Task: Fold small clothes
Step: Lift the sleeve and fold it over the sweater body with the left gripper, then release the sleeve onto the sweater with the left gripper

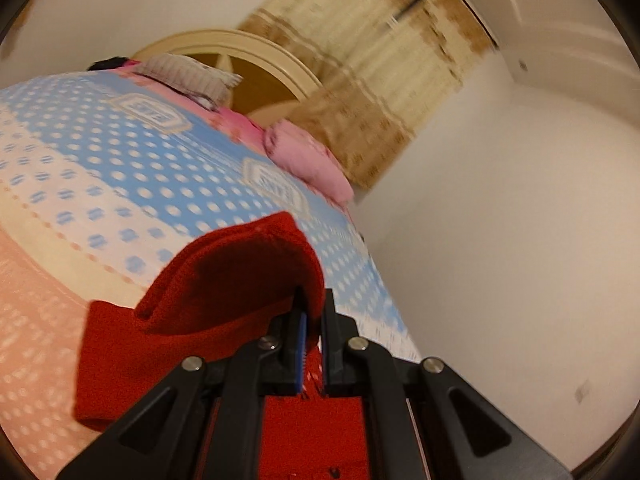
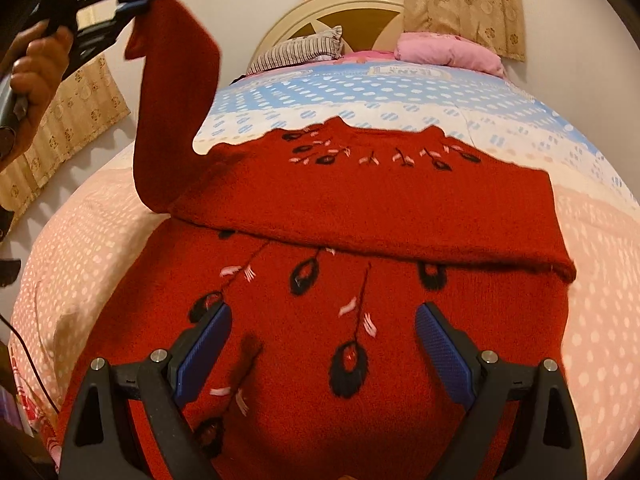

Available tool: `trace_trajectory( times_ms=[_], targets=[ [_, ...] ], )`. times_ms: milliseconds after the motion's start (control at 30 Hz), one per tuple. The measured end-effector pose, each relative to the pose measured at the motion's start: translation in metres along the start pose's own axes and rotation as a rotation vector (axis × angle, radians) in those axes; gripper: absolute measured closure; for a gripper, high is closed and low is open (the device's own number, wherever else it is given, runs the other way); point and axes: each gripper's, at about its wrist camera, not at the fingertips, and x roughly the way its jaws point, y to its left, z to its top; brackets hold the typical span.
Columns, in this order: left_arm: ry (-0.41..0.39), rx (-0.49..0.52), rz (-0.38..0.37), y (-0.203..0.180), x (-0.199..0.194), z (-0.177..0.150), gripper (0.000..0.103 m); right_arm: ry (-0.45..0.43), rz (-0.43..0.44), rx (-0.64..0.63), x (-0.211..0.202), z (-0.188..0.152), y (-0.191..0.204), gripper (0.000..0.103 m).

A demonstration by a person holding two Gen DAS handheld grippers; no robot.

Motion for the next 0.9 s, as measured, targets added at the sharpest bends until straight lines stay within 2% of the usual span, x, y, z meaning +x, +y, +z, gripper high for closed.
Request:
trace_trajectory(
  times_ms=[133, 300, 333, 367, 400, 467, 533, 567, 667, 733, 900],
  targets=[
    [0.076, 0.178, 0.052, -0.033, 0.036, -0.041, 0.097, -0.007, 0.014, 0.033, -0.001, -0.002, -0.006, 0.009],
    [0.245, 0.425, 0.122, -0.065, 0.083, -0.103, 0.096, 0.007, 0.026, 0.067, 0.003, -0.005, -0.011, 0.009],
    [0.296, 0.499, 0.129, -0.072, 0.089, -0.118, 0.086, 0.010, 0.026, 0.066, 0.004, -0.005, -0.011, 0.009],
    [0.315, 0.546, 0.149, -0.077, 0.090, -0.124, 0.075, 0.014, 0.024, 0.066, 0.005, -0.006, -0.011, 0.009],
    [0.310, 0.592, 0.175, -0.083, 0.087, -0.129, 0.068, 0.014, 0.024, 0.066, 0.005, -0.006, -0.011, 0.009],
    [0.256, 0.656, 0.167, -0.088, 0.067, -0.135, 0.040, 0.010, 0.027, 0.069, 0.004, -0.007, -0.011, 0.009],
    [0.207, 0.689, 0.172, -0.082, 0.041, -0.133, 0.021, 0.004, 0.035, 0.075, 0.003, -0.008, -0.013, 0.009],
    [0.185, 0.696, 0.188, -0.076, 0.032, -0.131, 0.018, 0.002, 0.040, 0.080, 0.002, -0.008, -0.014, 0.009],
    [0.171, 0.707, 0.266, -0.042, 0.013, -0.123, 0.015, -0.002, 0.050, 0.091, 0.002, -0.008, -0.015, 0.009],
    [0.176, 0.713, 0.363, -0.014, 0.005, -0.123, 0.015, 0.001, 0.043, 0.086, 0.002, -0.008, -0.014, 0.009],
    [0.272, 0.637, 0.557, 0.053, 0.005, -0.126, 0.015, -0.002, -0.001, 0.053, 0.000, -0.007, -0.006, 0.009]
  ],
)
